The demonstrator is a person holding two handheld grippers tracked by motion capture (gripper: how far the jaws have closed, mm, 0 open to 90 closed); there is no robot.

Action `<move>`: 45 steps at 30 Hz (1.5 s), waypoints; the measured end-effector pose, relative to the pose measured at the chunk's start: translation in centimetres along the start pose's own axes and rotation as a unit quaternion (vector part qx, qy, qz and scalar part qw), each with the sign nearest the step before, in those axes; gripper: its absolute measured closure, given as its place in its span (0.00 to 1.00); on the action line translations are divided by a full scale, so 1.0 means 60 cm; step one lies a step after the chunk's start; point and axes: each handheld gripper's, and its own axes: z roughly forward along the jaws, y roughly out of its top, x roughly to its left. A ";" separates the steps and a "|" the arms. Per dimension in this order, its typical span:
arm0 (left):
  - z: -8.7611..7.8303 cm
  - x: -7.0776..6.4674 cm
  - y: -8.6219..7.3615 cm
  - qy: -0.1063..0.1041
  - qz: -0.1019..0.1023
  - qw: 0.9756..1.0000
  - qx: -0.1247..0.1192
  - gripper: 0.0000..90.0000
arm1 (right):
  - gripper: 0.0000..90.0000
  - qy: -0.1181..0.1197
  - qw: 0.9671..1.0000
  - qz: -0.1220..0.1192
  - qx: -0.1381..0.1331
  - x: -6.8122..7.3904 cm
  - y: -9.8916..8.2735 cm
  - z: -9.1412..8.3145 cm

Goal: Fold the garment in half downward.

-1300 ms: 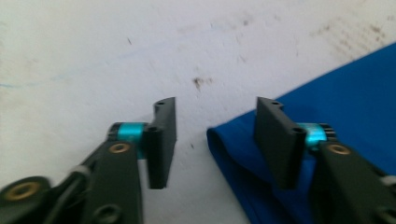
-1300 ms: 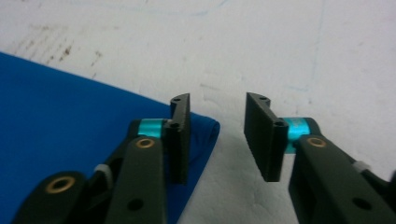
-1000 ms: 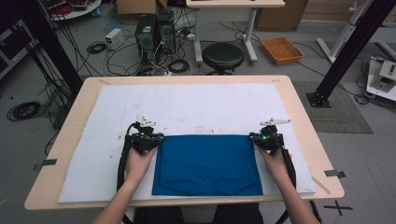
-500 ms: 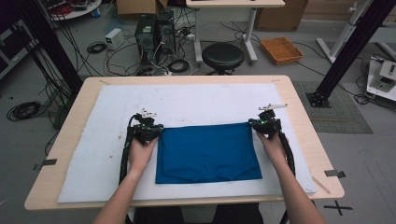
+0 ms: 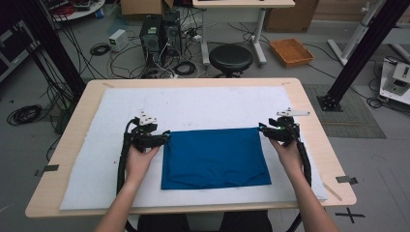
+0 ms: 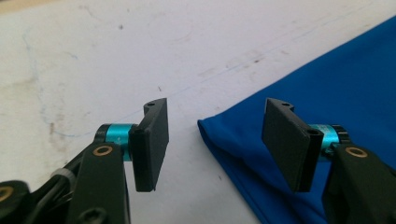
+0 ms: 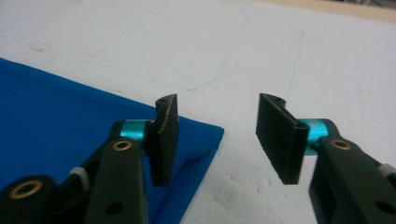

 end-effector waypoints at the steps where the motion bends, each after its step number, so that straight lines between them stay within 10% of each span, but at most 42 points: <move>1: -0.010 -0.002 -0.003 0.000 0.005 1.000 -0.007 0.43 | 0.53 0.001 1.000 0.000 -0.009 0.003 -0.004 -0.011; 12: -0.050 0.006 -0.022 0.005 0.008 0.999 -0.051 0.37 | 0.44 0.009 0.999 0.019 -0.050 -0.005 -0.037 -0.069; 45: -0.059 0.004 -0.030 0.008 0.013 0.999 -0.048 0.37 | 0.42 0.005 0.998 0.013 -0.058 -0.010 -0.039 -0.073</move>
